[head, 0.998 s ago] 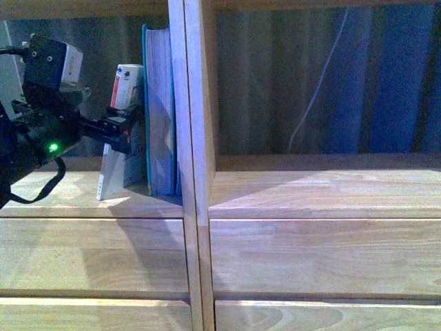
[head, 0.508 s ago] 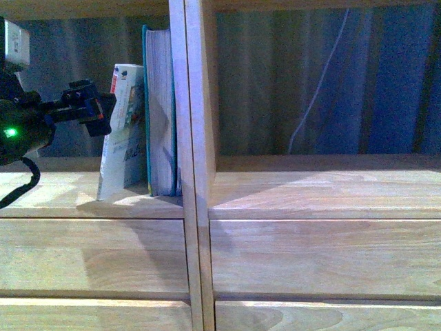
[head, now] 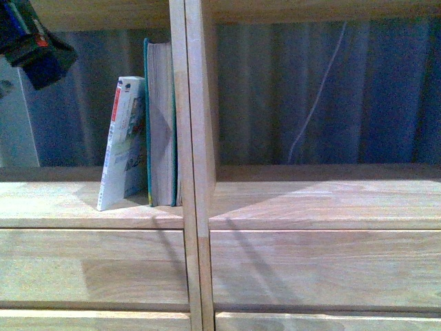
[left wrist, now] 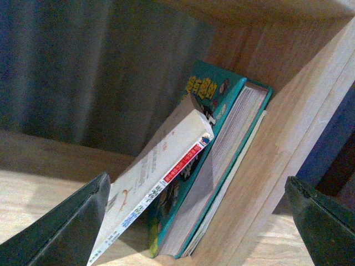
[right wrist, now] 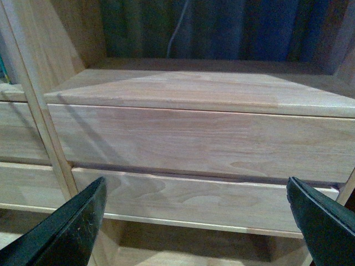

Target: Organize books on shelf

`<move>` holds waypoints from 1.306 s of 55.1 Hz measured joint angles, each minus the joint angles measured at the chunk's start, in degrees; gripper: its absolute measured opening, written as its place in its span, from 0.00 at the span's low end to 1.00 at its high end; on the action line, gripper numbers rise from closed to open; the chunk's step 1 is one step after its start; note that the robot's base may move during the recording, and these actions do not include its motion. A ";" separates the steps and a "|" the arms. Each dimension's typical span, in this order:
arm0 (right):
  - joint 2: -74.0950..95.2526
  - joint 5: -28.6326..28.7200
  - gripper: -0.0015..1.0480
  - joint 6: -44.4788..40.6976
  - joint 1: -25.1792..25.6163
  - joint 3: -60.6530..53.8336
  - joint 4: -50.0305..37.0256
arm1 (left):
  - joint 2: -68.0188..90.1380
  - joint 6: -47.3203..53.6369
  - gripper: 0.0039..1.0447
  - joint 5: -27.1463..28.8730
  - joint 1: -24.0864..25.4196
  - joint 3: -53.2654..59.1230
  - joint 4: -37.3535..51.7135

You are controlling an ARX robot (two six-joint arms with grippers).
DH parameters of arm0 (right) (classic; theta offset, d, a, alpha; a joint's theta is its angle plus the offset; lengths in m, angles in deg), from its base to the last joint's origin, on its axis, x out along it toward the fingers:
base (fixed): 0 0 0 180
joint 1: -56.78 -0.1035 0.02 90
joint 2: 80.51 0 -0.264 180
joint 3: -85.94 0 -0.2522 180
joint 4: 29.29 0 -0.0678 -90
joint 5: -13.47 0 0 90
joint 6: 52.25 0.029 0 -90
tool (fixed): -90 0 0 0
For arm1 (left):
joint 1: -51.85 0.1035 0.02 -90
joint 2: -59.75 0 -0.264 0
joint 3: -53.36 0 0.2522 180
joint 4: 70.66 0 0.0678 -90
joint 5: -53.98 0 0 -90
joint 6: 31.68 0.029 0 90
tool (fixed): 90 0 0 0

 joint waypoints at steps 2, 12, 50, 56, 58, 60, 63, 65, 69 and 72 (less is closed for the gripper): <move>0.00 0.00 0.93 0.02 0.00 0.00 0.00 | -2.75 1.42 0.93 1.64 -0.77 1.33 -2.19; 0.00 0.00 0.93 0.00 0.00 0.00 0.00 | -18.64 10.80 0.93 12.11 -5.53 8.26 -13.70; 0.00 0.00 0.93 0.00 0.00 0.00 0.00 | -51.63 15.34 0.19 11.65 -1.07 28.04 -33.90; 0.00 0.00 0.93 0.00 0.00 0.00 0.00 | -53.64 15.34 0.02 10.12 0.57 30.69 -33.62; 0.00 0.02 0.93 0.00 0.00 0.00 0.00 | -54.51 15.41 0.03 8.90 1.73 31.50 -33.59; 0.00 0.02 0.93 0.00 0.00 0.00 0.00 | -55.45 15.47 0.02 5.18 4.33 32.39 -33.59; 0.00 0.09 0.93 0.02 0.00 0.00 0.00 | -56.50 15.52 0.02 3.63 6.99 33.46 -33.59; 0.00 -0.04 0.93 0.02 0.00 0.00 0.00 | -57.00 15.50 0.02 3.63 7.58 33.92 -33.59; 0.00 0.00 0.93 0.00 0.00 0.00 0.00 | -58.10 15.54 0.02 2.93 7.82 34.95 -33.59; 0.00 0.00 0.93 0.00 0.00 0.00 0.00 | -58.97 15.52 0.02 2.93 7.91 35.74 -33.62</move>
